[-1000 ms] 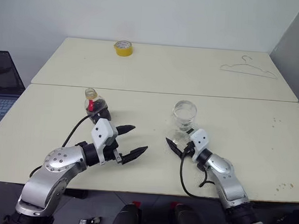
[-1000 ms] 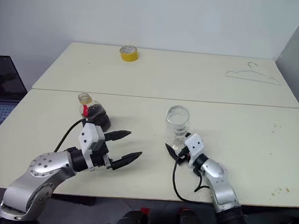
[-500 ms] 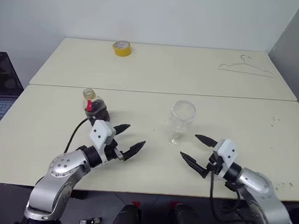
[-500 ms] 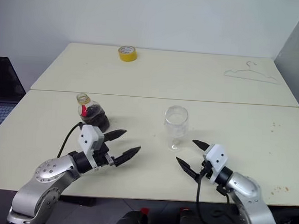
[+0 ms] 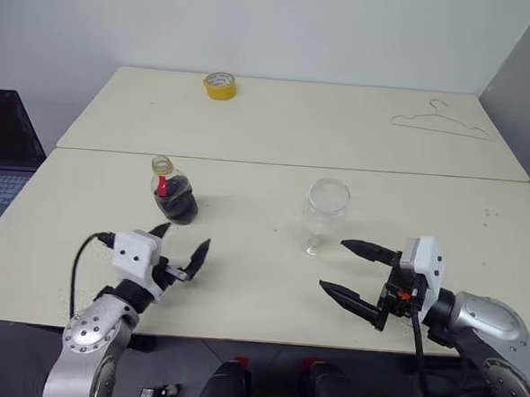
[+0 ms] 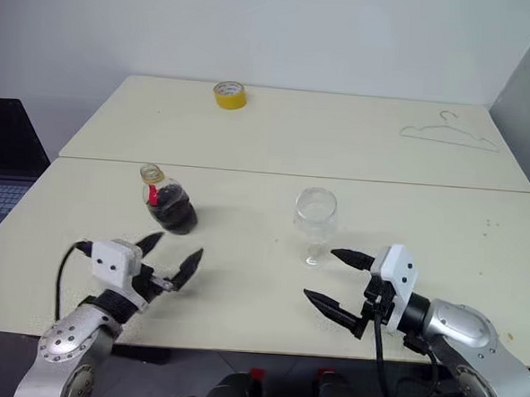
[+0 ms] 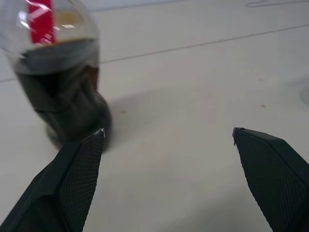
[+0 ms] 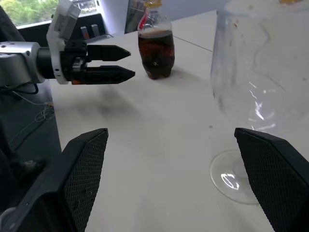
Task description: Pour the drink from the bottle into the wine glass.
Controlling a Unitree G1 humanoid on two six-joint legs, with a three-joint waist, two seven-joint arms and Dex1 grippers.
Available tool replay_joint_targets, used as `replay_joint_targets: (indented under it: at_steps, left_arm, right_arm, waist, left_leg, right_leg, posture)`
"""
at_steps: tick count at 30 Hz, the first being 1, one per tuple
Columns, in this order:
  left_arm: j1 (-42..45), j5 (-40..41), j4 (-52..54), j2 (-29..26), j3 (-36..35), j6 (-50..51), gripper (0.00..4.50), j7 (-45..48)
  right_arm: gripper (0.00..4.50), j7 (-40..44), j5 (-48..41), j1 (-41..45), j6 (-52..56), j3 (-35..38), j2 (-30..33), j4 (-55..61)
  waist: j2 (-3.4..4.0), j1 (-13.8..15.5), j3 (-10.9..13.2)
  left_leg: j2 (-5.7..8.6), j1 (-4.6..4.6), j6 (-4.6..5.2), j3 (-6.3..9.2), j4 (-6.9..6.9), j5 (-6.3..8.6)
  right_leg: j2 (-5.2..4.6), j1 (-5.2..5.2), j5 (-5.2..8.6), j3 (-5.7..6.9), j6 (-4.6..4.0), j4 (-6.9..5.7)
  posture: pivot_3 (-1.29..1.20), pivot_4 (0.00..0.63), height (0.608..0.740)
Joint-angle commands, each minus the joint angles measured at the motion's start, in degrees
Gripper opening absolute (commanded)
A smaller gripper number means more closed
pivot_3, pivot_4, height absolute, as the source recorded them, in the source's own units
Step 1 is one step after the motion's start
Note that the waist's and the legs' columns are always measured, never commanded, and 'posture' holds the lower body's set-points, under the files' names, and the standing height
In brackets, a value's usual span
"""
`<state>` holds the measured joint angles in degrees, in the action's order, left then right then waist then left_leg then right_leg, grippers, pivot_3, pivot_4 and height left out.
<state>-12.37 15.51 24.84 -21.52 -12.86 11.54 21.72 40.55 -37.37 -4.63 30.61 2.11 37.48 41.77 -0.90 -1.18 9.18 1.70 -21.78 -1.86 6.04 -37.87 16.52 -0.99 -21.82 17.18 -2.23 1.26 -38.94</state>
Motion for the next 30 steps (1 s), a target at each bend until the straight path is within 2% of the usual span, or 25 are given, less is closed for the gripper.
replay_joint_targets:
  at_steps: [1, 17, 30]
  left_arm:
    - [1.13, -0.51, -0.57, -0.31, -2.57, -1.31, 4.5, -1.37]
    - [10.05, -1.09, -7.7, -3.94, -3.19, 1.45, 4.5, 0.01]
    - [16.99, -2.77, -20.45, -6.3, -2.4, -0.85, 4.5, 2.21]
  right_arm:
    - [4.48, -0.22, -2.15, 1.68, 0.86, 0.1, 0.15, 2.54]
    - [4.48, -1.33, -3.42, 3.44, 2.63, 1.27, 0.86, 3.2]
    - [4.48, -2.21, -2.28, 5.28, 2.55, -0.63, 0.2, 2.8]
  waist:
    - [0.0, 0.1, 0.0]
    - [-0.01, 0.2, 0.0]
    - [-0.02, 0.21, -0.01]
  left_leg:
    - [0.0, 0.0, 0.0, 0.0, 0.0, 0.0]
    - [0.01, 0.01, 0.0, 0.02, 0.0, 0.0]
    - [0.01, 0.0, -0.01, 0.03, -0.01, -0.01]
  right_leg:
    - [0.0, 0.0, 0.0, 0.0, 0.0, 0.0]
    - [0.0, -0.01, 0.0, 0.02, 0.0, -0.01]
    - [0.0, -0.02, 0.0, 0.04, 0.0, -0.01]
  posture:
    - [0.0, 0.15, 0.74]
    - [0.0, 0.15, 0.74]
    - [0.0, 0.15, 0.74]
